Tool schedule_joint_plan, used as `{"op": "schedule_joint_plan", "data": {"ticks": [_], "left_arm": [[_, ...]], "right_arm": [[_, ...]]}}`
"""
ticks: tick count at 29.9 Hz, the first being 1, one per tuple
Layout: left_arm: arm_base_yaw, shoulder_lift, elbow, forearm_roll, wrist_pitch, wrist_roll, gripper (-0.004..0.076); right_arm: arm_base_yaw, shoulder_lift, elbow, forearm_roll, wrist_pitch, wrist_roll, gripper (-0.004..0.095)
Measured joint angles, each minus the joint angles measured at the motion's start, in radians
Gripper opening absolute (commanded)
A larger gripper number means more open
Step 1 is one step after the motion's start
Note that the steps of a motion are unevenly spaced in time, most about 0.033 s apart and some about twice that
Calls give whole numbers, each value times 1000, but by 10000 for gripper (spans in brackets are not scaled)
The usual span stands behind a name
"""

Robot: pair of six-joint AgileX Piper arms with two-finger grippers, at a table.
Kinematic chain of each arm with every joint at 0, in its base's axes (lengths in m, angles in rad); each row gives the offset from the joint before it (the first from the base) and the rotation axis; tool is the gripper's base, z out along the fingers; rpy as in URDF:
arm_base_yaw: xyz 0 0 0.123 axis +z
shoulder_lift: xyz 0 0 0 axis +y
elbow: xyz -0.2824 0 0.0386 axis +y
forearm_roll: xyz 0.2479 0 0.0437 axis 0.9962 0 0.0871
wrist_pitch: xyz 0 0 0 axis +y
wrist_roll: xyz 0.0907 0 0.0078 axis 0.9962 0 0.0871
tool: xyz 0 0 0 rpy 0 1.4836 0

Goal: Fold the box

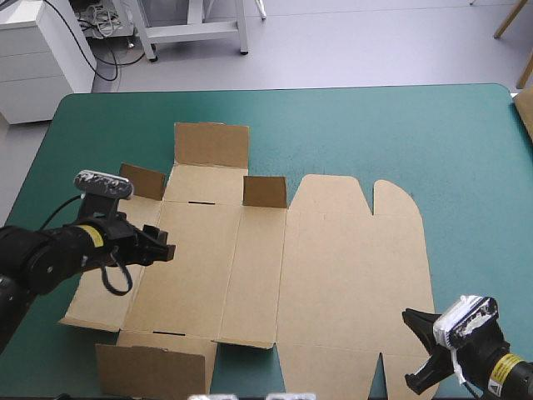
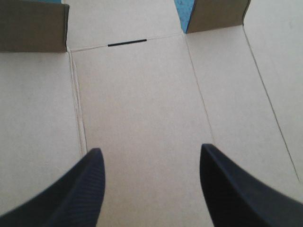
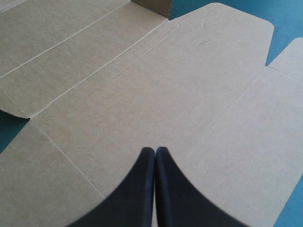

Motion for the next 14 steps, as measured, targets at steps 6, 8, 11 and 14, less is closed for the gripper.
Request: {"op": "schedule_joint_plan", "data": {"ticks": [6,8,11,14], "left_arm": [[21,189,-122,27,74,-9,424],[71,248,-156,19,108,-8,424],[174,321,-183,-12,164,20,424],[321,380,-188,-67,198,102,424]], "right_arm": [[0,0,0,0,0,2,-16],[0,0,0,0,0,2,-16],[0,0,0,0,0,2,-16],[0,0,0,0,0,2,-16]]}}
